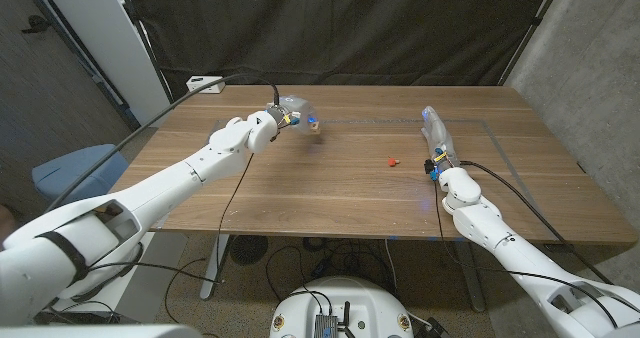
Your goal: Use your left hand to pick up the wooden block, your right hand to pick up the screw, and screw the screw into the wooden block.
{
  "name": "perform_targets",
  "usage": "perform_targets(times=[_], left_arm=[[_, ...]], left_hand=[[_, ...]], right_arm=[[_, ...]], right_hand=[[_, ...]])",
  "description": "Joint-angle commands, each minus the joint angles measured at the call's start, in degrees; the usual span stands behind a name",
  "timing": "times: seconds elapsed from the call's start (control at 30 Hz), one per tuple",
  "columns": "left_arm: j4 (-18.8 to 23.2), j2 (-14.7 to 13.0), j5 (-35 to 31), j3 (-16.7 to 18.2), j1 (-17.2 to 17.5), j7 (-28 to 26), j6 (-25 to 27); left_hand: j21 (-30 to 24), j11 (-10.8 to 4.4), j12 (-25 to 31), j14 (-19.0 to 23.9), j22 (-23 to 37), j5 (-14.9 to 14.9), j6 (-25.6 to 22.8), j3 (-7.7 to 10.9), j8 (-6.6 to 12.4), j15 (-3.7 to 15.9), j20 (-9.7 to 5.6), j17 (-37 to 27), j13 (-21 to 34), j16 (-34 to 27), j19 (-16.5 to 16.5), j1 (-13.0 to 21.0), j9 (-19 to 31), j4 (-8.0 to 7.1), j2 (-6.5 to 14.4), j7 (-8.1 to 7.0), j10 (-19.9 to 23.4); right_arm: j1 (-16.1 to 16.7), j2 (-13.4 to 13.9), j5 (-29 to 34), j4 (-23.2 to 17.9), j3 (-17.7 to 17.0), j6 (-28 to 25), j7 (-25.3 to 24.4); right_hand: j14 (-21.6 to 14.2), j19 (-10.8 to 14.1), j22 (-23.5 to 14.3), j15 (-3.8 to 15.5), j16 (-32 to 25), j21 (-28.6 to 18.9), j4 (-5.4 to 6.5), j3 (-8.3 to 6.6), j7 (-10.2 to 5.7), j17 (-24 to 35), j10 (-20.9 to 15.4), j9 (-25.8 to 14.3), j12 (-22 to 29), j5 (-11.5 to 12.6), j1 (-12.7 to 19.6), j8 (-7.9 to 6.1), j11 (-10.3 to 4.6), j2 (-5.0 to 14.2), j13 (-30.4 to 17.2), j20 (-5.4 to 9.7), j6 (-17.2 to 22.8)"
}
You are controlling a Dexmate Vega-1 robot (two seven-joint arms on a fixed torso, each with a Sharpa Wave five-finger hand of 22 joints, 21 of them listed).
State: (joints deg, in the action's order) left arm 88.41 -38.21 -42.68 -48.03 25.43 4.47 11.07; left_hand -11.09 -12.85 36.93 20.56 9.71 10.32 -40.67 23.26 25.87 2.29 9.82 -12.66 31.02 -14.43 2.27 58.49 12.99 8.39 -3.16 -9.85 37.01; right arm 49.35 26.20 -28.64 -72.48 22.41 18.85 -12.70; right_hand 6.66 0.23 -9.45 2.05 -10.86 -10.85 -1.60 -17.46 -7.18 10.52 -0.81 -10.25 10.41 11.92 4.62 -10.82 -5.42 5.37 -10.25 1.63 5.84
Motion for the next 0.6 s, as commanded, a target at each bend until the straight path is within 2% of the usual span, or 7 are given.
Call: perform_targets(times=[0.03, 0.3, 0.6], left_arm=[[1.66, 1.97, 7.28, 3.63, 3.37, -4.87, 1.47], [2.50, 4.01, 13.71, 5.74, 5.15, -8.50, 1.32], [3.26, 5.24, 17.80, 6.36, 6.21, -11.59, 1.25]], left_hand=[[-0.12, 0.14, 0.22, 0.48, 0.14, 0.49, -0.93, -0.20, 0.37, 7.30, 0.17, -0.23, 0.24, -0.25, 0.21, 0.24, 0.09, -0.01, 0.50, 0.12, 0.68], [-0.13, 0.13, 0.24, 0.91, 0.15, 0.53, -1.46, -0.33, 0.58, 7.31, 0.13, -0.25, 0.37, -0.39, 0.44, 0.38, -0.04, 0.07, 0.58, 0.17, 1.08], [-0.11, 0.15, 0.08, 1.03, 0.16, 0.56, -1.53, -0.53, 0.60, 7.15, -0.03, -0.30, 0.51, -0.40, 0.69, 0.48, -0.18, 0.11, 0.68, 0.19, 1.22]], right_arm=[[1.38, 1.59, 1.77, -3.66, -0.21, -1.66, -2.01], [2.11, 3.96, 2.65, -7.15, -0.28, -5.55, -2.72], [3.18, 7.72, 4.51, -11.93, -0.51, -9.84, -3.44]], right_hand=[[-0.10, 0.36, -0.25, 1.02, -0.42, -0.24, 0.02, -0.54, -0.14, 0.23, -0.45, -0.14, 0.46, 0.15, -0.40, -0.08, 0.01, -0.04, -0.24, 1.45, 0.27], [0.02, 0.52, -0.24, 0.97, -0.34, -0.27, -0.16, -0.59, -0.09, 0.18, -0.42, -0.14, 0.44, 0.15, -0.21, -0.12, 0.15, -0.14, -0.24, 1.40, 0.39], [-0.59, 0.93, -0.19, 1.15, -0.48, -0.28, -1.38, -0.93, -0.17, 0.03, -0.57, -0.13, 0.48, 0.10, 1.22, -0.25, 0.28, -0.71, -0.23, 1.27, 0.66]])
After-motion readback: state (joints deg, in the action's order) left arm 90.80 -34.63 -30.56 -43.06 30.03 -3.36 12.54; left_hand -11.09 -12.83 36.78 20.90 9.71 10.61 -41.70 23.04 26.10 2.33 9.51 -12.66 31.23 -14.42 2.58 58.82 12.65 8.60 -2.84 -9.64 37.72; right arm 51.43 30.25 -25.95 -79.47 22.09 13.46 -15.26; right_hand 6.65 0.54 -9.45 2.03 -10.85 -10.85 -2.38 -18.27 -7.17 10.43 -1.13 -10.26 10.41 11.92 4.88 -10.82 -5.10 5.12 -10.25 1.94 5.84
